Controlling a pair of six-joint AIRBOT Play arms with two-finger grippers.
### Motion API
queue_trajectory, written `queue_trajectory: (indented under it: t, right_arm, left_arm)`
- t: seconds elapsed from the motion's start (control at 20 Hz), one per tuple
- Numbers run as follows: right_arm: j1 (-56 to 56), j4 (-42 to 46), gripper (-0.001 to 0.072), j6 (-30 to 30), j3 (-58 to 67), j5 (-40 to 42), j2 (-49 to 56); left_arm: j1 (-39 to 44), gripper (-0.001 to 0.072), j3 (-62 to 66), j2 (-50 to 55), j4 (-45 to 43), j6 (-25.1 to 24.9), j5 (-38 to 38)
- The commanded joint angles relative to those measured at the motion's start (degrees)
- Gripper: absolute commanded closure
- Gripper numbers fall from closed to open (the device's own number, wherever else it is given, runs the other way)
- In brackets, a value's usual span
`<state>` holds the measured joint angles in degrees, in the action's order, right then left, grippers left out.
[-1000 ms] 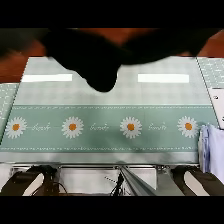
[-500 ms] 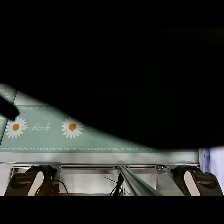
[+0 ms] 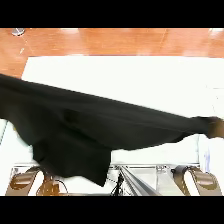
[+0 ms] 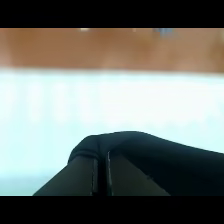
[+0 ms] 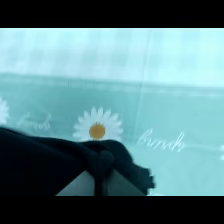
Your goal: Fold the shirts.
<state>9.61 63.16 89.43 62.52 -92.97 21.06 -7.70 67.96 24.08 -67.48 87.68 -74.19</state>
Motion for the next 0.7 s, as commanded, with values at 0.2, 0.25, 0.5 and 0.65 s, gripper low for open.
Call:
queue_trajectory:
  t: [0.2, 0.25, 0.5, 0.65]
  right_arm:
    - [0.0, -3.4, 0.0687, -4.1, -26.2, 34.8, 15.3]
    - [0.0, -4.3, 0.0687, -5.5, -25.4, 40.0, 21.1]
    - [0.0, -14.8, 0.0687, -11.3, -9.9, 47.1, 49.4]
    - [0.7, -18.9, 0.0472, -11.2, 4.6, 40.4, 60.6]
  left_arm:
    - [2.2, 0.0675, -28.0, 13.7, 15.9, -5.1, 22.9]
    - [3.6, 0.0674, -27.9, 17.4, 16.2, -6.2, 25.7]
    - [12.1, 0.0673, -27.8, 31.9, 20.4, -7.5, 40.6]
    - [12.9, 0.0004, -25.1, 35.6, 22.0, -7.5, 43.7]
